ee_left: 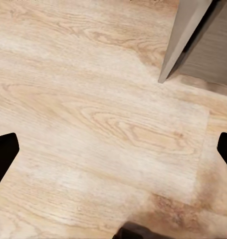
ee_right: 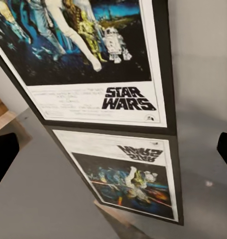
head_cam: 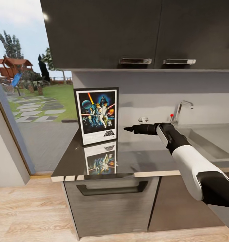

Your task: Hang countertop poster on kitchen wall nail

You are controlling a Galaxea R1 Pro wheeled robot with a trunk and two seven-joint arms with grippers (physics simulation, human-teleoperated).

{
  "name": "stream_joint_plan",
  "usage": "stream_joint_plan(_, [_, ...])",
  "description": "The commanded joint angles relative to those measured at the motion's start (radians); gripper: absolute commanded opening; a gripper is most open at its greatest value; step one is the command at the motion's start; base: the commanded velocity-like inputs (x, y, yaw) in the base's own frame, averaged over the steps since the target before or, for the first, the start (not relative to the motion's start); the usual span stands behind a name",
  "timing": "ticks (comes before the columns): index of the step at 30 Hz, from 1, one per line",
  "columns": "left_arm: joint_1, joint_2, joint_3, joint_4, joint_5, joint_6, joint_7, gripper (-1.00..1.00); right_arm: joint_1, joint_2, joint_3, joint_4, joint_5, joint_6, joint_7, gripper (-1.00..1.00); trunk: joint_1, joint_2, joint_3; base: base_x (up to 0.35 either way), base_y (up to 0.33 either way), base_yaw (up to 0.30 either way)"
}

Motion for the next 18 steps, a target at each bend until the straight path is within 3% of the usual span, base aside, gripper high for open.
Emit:
stream_joint_plan(1, [0.0,0.0,0.007,-0.002,0.0,0.0,-0.004,1.0,-0.001,-0.001,0.005,-0.001,-0.01,0.008,-0.003,1.0,0.0,-0.001,-0.002,0.039,0.0,0.0])
stream_joint_plan(5, [0.0,0.0,0.048,-0.004,0.0,-0.001,-0.01,1.0,-0.001,-0.001,0.005,0.001,-0.009,0.009,-0.006,1.0,0.0,-0.001,-0.007,0.022,0.0,0.0])
stream_joint_plan(6, [0.0,0.0,0.084,-0.007,0.0,-0.002,-0.055,1.0,-0.002,-0.002,0.004,0.004,-0.009,0.011,-0.012,1.0,0.0,-0.001,-0.008,0.007,0.0,0.0])
stream_joint_plan(8, [0.0,0.004,0.105,-0.008,-0.001,-0.001,-0.097,1.0,-0.003,-0.002,0.004,0.007,-0.009,0.012,-0.02,1.0,0.0,-0.001,-0.011,0.005,0.0,0.0])
stream_joint_plan(10, [0.0,0.038,0.138,-0.004,-0.002,0.0,-0.177,1.0,-0.014,-0.002,0.004,0.021,-0.009,0.013,-0.042,1.0,0.0,-0.001,-0.015,0.002,0.0,0.0])
stream_joint_plan(12, [0.0,0.057,0.151,-0.002,-0.001,0.001,-0.209,1.0,-0.029,-0.002,0.004,0.045,-0.009,0.013,-0.052,1.0,0.0,-0.001,-0.018,0.001,0.0,0.0])
stream_joint_plan(18, [0.0,0.072,0.161,0.0,-0.001,0.002,-0.235,1.0,-0.05,-0.002,0.004,0.088,-0.01,0.012,-0.061,1.0,0.0,-0.001,-0.028,0.0,0.0,0.0])
